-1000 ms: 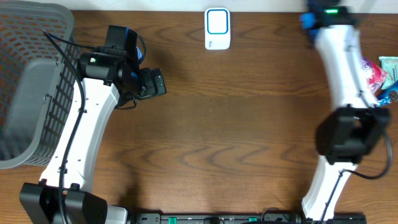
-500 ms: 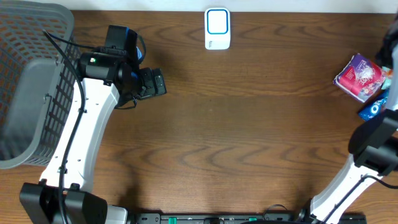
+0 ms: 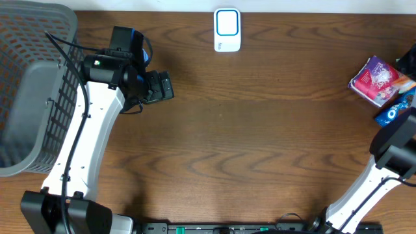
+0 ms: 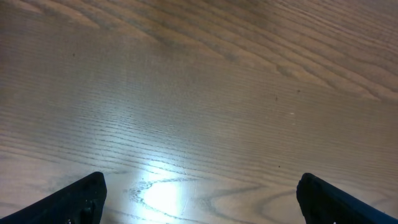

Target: Scan the item barcode

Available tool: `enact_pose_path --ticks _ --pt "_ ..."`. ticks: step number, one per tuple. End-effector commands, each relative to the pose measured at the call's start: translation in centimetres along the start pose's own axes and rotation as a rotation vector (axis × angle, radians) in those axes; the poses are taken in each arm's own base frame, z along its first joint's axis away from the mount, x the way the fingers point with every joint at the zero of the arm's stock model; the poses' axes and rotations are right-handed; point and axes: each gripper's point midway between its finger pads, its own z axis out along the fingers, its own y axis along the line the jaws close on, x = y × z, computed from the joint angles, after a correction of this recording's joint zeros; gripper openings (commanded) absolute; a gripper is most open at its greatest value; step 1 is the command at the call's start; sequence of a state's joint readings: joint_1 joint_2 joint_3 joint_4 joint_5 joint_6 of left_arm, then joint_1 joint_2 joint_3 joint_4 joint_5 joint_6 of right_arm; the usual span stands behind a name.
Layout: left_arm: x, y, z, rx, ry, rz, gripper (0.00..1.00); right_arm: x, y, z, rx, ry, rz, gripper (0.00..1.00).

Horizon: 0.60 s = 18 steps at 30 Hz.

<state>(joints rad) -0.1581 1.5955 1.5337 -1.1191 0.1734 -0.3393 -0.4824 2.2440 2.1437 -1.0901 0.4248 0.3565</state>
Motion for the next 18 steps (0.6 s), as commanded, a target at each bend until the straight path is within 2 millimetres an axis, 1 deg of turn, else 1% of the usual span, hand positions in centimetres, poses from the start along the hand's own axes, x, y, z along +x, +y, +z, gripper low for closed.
enact_pose_path --ticks 1,3,5,9,10,11,12,15,18 --pt "-0.2 0.3 0.0 -0.011 -0.003 0.002 0.98 1.1 0.3 1.4 0.003 0.048 -0.006 0.98" --pt "-0.2 0.3 0.0 -0.011 -0.003 0.002 0.98 1.2 0.1 1.3 0.006 0.054 -0.007 0.99" --pt "-0.2 0.3 0.0 -0.011 -0.003 0.002 0.98 1.1 -0.4 0.7 0.01 0.049 -0.002 0.99" --pt "-0.2 0.3 0.0 -0.011 -0.003 0.002 0.98 0.3 -1.4 -1.5 -0.001 0.021 0.015 0.99" --pt "-0.2 0.3 0.0 -0.011 -0.003 0.002 0.98 0.0 -1.6 -2.2 -0.005 0.009 0.021 0.99" --pt "-0.2 0.3 0.0 -0.011 -0.003 0.002 0.98 -0.3 -2.0 -3.6 -0.014 -0.01 0.03 0.99" --pt "-0.2 0.3 0.0 -0.011 -0.003 0.002 0.98 -0.4 -2.2 -3.9 -0.018 -0.014 0.031 0.99" --pt "-0.2 0.3 0.0 -0.011 -0.003 0.002 0.98 -1.0 -3.1 -6.8 -0.039 -0.053 0.053 0.99" --pt "-0.2 0.3 0.0 -0.011 -0.003 0.002 0.98 -1.1 -3.5 -10.3 -0.108 -0.08 0.068 0.99"
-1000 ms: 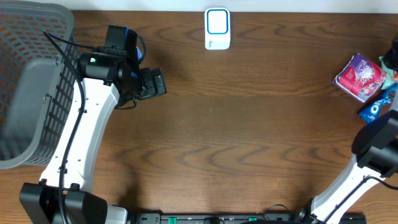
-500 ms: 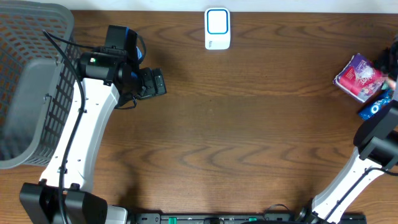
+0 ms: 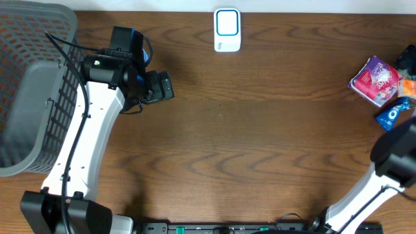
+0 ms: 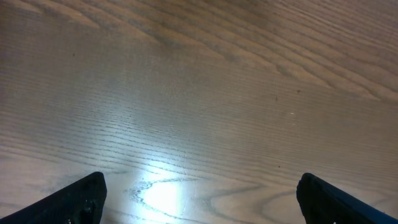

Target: Scan the item barcode

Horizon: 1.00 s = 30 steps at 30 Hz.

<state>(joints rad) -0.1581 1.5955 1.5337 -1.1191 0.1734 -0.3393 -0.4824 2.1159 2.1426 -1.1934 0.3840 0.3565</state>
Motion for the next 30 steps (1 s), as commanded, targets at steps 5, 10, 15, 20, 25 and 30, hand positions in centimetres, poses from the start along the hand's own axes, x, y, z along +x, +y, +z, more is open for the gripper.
enact_pose_path --ticks 5,10,15,20,25,30 --pt "-0.2 0.3 0.0 -0.011 -0.003 0.002 0.98 0.7 -0.1 -11.2 -0.31 -0.039 0.056 0.99" --pt "-0.2 0.3 0.0 -0.011 -0.003 0.002 0.98 4.5 -0.4 -16.0 -0.427 0.044 0.022 0.99" --pt "-0.2 0.3 0.0 -0.011 -0.003 0.002 0.98 7.9 -0.5 -20.4 -0.465 0.048 -0.081 0.99" --pt "-0.2 0.3 0.0 -0.011 -0.003 0.002 0.98 10.9 0.9 -25.4 -0.55 -0.015 -0.219 0.99" --pt "-0.2 0.3 0.0 -0.011 -0.003 0.002 0.98 14.8 2.4 -30.3 -0.654 -0.065 -0.372 0.99" --pt "-0.2 0.3 0.0 -0.011 -0.003 0.002 0.98 19.4 3.3 -33.8 -0.747 -0.104 -0.546 0.99"
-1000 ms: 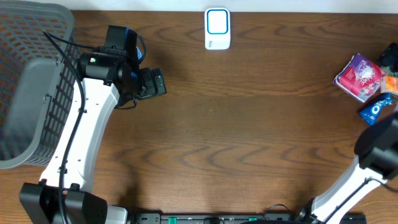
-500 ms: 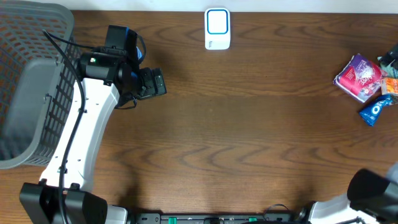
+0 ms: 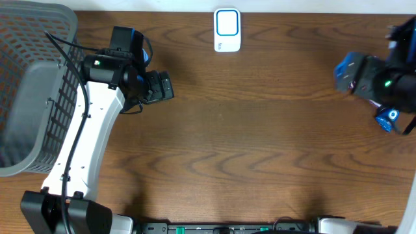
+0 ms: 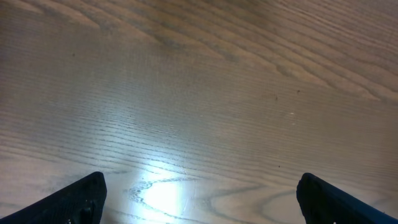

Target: Scan the item barcode

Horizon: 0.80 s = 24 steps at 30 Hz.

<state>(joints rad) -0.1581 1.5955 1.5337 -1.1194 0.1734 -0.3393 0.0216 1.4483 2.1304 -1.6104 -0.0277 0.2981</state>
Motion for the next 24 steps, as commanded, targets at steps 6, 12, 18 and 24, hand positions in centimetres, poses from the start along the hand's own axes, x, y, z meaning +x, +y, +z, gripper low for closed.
enact_pose_path --ticks 6,12,18,24 --pt "-0.2 0.3 0.0 -0.011 -0.003 0.002 0.98 6.4 2.2 -0.3 -0.065 0.005 -0.168 0.99" --pt "-0.2 0.3 0.0 -0.011 -0.003 0.002 0.98 12.4 0.6 1.5 -0.115 0.028 -0.123 0.99" --pt "-0.2 0.3 0.0 -0.011 -0.003 0.002 0.98 16.6 -0.7 2.2 -0.116 0.108 -0.022 0.99" --pt "-0.2 0.3 0.0 -0.011 -0.003 0.002 0.98 20.2 -2.6 1.8 -0.043 0.253 -0.027 0.99"
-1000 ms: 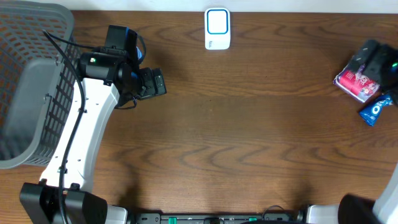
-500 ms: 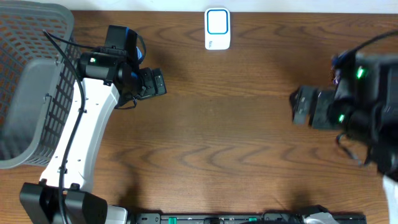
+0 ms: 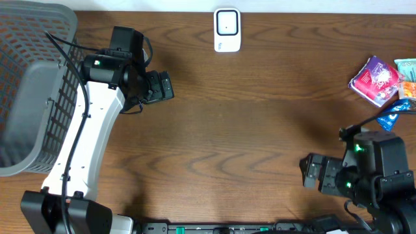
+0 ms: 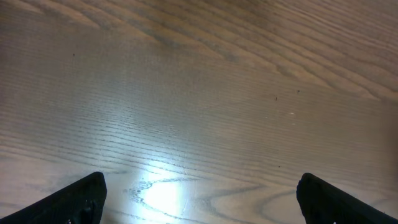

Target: Scan the item barcode

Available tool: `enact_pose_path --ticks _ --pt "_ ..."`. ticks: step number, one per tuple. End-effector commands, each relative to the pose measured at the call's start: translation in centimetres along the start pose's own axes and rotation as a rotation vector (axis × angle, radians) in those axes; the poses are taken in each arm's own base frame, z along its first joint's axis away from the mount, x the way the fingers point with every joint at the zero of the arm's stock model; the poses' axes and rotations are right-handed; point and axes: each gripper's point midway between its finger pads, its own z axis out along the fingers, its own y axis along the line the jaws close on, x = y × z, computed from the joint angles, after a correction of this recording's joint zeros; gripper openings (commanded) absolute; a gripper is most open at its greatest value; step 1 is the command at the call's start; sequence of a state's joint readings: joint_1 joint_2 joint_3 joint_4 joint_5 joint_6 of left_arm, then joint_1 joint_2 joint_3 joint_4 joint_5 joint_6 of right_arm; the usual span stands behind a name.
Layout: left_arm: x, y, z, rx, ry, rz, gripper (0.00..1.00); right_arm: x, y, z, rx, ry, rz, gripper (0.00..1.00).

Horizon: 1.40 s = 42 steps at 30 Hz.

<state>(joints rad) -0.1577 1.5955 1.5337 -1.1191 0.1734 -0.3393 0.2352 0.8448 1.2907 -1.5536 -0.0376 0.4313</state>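
Note:
The white barcode scanner (image 3: 227,29) stands at the table's far edge, near the middle. Several snack packets lie at the right edge: a purple one (image 3: 376,79), a teal and orange one (image 3: 406,70) and a blue one (image 3: 392,117). My left gripper (image 3: 164,86) hovers at the left over bare wood. In the left wrist view it (image 4: 199,196) is open with nothing between its fingers (image 4: 81,199). My right gripper (image 3: 309,172) sits low at the front right, well short of the packets. Its jaws do not show clearly.
A grey mesh basket (image 3: 29,84) fills the far left side, right beside the left arm. A black bar (image 3: 227,227) runs along the table's front edge. The wooden tabletop (image 3: 247,130) lies between scanner, packets and arms.
The right arm was at the upper right over the packets and is now down at the front right corner, leaving the packets uncovered. The left arm has not moved.
The right arm first stood at the right edge just below the packets, and was much the same a moment later. Then it was over the packets at the upper right. Now it is low at the front right. The left gripper stayed open throughout.

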Motion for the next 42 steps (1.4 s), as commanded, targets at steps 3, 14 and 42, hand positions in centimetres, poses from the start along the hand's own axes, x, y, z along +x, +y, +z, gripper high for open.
enact_pose_path --ticks 3,14,42 --pt "-0.2 0.3 0.0 -0.011 -0.003 0.002 0.98 1.3 -0.5 0.1 0.019 0.052 0.018 0.99" --pt "-0.2 0.3 0.0 -0.011 -0.003 0.002 0.98 -0.3 -0.9 2.7 0.046 -0.029 -0.091 0.99" --pt "-0.2 0.3 0.0 -0.011 -0.003 0.002 0.98 -5.8 -1.9 11.4 -0.089 -0.938 -0.373 0.99"
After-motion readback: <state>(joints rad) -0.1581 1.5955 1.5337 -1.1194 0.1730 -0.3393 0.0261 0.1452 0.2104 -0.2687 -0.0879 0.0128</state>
